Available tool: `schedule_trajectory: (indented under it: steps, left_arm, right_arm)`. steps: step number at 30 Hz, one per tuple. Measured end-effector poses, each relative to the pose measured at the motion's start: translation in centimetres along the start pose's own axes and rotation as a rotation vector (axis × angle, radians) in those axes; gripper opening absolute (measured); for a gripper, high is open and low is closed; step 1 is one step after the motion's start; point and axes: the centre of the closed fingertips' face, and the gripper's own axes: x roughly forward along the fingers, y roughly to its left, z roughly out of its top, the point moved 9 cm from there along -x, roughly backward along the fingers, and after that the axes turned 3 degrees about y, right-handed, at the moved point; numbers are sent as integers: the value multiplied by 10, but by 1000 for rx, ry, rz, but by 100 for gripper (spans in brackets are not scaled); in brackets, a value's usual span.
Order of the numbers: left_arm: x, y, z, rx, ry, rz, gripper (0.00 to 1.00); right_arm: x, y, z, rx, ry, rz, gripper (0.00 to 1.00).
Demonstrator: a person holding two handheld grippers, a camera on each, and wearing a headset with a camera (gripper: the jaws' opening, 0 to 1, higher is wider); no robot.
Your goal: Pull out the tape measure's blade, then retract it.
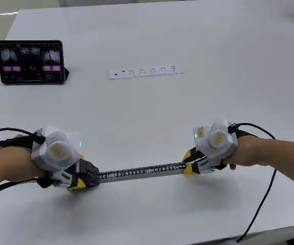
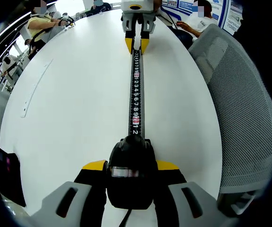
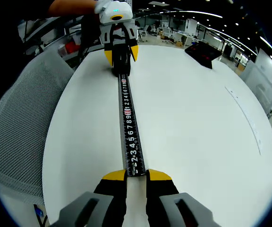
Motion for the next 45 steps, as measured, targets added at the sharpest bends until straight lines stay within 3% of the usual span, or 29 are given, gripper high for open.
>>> schedule_trajectory:
  steps: [23, 30, 41, 45]
  left_arm:
    - [3, 4, -3, -5, -14, 9, 34]
    - [2, 4, -4, 4, -6, 12, 35]
    - [-9, 4, -3, -6, -19, 21, 37]
    - [-13, 5, -4, -20, -25, 26, 39]
  right_arm:
    - [-1, -3, 1, -11, 25, 22, 12]
    - [1, -4, 8, -35, 78, 34, 12]
    - [-2, -5, 10, -87, 124, 48, 13]
    - [-6, -7, 11, -64, 107, 43, 14]
